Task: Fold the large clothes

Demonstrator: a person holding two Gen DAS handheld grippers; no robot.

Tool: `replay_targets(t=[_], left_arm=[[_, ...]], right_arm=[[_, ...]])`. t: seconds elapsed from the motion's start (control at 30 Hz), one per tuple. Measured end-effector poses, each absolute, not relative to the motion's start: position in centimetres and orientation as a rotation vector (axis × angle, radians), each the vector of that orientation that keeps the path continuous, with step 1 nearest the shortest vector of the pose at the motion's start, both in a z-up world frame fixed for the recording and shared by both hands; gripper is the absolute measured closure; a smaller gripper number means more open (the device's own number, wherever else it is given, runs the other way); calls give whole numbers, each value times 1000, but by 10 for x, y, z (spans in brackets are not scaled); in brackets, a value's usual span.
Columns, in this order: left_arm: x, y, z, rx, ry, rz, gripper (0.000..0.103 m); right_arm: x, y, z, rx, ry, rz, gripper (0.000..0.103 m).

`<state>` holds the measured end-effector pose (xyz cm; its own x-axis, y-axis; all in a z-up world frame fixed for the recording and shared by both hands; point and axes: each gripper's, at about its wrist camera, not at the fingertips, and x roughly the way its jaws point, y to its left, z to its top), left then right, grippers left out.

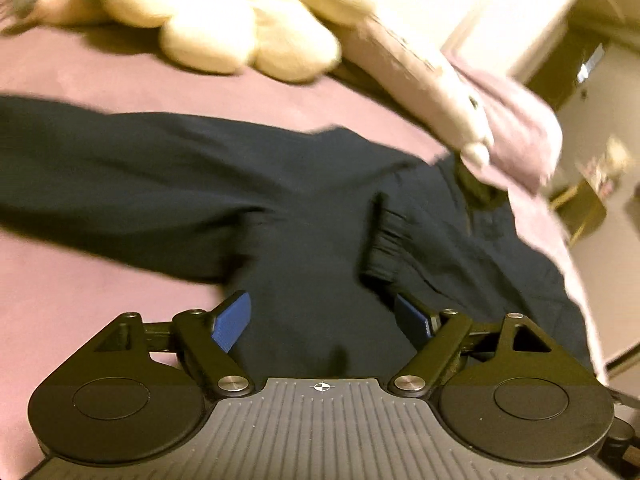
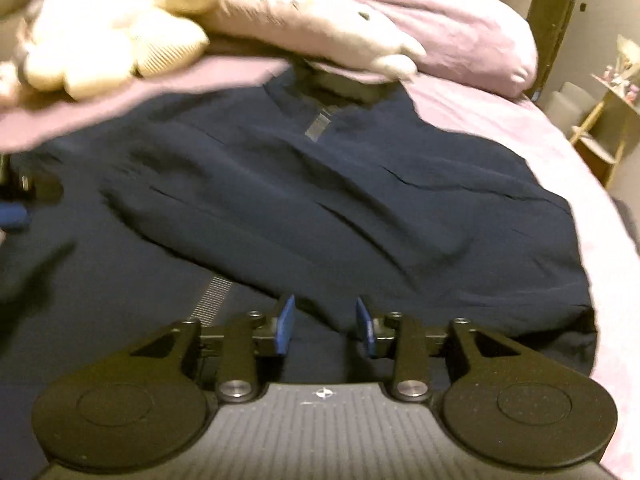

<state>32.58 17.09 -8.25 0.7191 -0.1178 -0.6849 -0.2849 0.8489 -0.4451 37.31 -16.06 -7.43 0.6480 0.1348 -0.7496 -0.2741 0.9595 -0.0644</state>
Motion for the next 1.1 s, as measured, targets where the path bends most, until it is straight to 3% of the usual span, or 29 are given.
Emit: replay_targets(t=[0.2,0.47,0.57,0.63,0.7,0.73,0.8,0.83,0.97,1.1], left_arm=[[276,277,-76,-660,672,311,14],[247,405,-111,-868,580,579,18],[238,441,-129,-999,515,586,29],[238,453,-134,-1063,481,599,44],[243,464,-137,-1095,472,595,53],[246,470,-139,-1099,476,599,66],[251,474,-141,-1095,495,595,75],[253,476,-142,-1096,497,590,79],[248,479,-147,-1113,470,549,89],[235,477,-146,-1138,423,517,89]], right_arm=[[365,-104,-60,-54,804,402,69],[392,-3,-67,-12,799,502,70],[402,32,-63,-16,753,519,71],[410,54,-64,-13,729,523,71],[419,73,-78,-39,754,520,71],[423,81,-88,-57,798,516,71],[428,90,-118,-101,904,485,70],[422,87,-125,-110,860,494,70],[414,89,-128,-180,796,523,69],[420,87,-127,-162,812,533,69]])
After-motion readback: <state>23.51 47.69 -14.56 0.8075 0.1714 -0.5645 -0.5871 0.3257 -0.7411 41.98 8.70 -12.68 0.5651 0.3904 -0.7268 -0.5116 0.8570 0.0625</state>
